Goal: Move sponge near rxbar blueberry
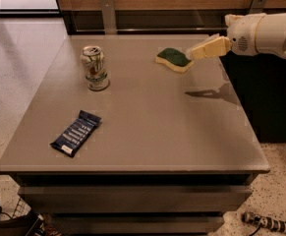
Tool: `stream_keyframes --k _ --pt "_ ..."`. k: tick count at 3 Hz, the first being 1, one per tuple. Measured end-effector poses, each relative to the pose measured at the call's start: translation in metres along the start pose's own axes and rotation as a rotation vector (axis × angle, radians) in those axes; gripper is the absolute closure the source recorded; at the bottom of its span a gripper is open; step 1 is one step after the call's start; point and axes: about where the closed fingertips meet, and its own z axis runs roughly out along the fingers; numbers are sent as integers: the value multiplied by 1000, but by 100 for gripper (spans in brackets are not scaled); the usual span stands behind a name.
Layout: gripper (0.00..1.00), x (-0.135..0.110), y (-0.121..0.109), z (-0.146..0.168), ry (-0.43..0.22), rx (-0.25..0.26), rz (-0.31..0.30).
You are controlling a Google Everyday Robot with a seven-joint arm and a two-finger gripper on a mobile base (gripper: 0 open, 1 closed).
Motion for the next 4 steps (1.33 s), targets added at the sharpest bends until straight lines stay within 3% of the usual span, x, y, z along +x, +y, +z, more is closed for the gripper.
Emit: stream_keyframes --k 1,3,4 --pt "0 2 -1 5 -7 -6 -1" --pt "0 30 -9 78 -117 -102 3" --pt "0 53 -10 102 -112 -129 29"
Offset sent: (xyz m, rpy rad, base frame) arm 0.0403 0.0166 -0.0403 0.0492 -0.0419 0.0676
